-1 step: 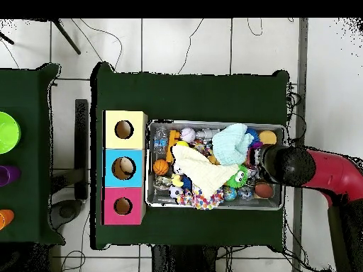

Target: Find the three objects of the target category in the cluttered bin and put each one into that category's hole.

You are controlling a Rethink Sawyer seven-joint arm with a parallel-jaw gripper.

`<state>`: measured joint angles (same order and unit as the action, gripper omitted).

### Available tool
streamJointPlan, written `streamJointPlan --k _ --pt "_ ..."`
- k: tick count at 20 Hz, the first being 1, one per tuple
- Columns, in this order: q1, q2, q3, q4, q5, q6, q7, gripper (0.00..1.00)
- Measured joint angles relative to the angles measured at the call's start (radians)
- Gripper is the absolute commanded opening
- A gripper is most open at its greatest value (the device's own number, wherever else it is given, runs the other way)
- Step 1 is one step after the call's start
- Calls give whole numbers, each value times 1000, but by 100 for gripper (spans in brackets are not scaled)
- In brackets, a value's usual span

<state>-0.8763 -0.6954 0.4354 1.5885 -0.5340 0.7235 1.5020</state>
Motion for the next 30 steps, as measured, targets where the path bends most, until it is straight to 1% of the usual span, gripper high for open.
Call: streamJointPlan --k 8,9,15,18,30 --pt "-7 1 15 -9 0 0 0 0" --pt "-7 1 16 -10 0 0 0 100" --pt "-17 2 40 -14 0 0 0 100" --pt "-19 3 41 -17 -2 0 0 100" --pt "-52 21 41 -20 -67 0 0 100"
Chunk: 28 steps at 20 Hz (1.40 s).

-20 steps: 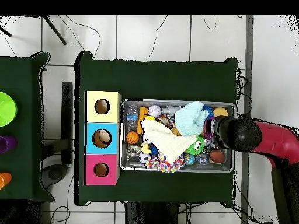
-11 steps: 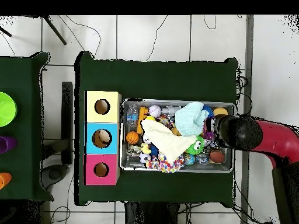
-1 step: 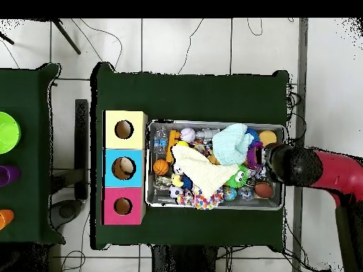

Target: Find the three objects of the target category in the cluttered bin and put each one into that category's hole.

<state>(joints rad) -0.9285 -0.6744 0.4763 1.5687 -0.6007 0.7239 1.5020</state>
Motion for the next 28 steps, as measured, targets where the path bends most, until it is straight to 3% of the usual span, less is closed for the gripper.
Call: streamJointPlan --k 14,28 --pt "-55 0 0 3 -63 0 0 100" --pt "-61 3 0 32 -79 0 0 100"
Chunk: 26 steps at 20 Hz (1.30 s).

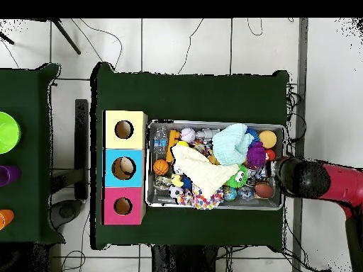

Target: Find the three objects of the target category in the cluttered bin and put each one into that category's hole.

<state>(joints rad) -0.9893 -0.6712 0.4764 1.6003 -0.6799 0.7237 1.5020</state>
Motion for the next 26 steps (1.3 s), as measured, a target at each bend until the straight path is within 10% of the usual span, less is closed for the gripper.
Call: streamJointPlan --k 26 --pt "32 51 -9 68 -52 -96 0 100"
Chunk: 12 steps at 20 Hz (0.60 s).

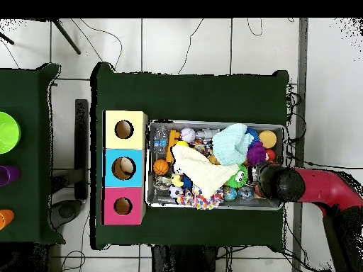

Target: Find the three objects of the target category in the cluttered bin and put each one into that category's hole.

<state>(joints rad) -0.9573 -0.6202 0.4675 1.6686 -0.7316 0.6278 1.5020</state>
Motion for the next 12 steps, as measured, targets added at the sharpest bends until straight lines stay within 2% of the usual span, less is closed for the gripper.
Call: streamJointPlan --k 12 --pt "1 26 1 -8 -9 -49 0 100"
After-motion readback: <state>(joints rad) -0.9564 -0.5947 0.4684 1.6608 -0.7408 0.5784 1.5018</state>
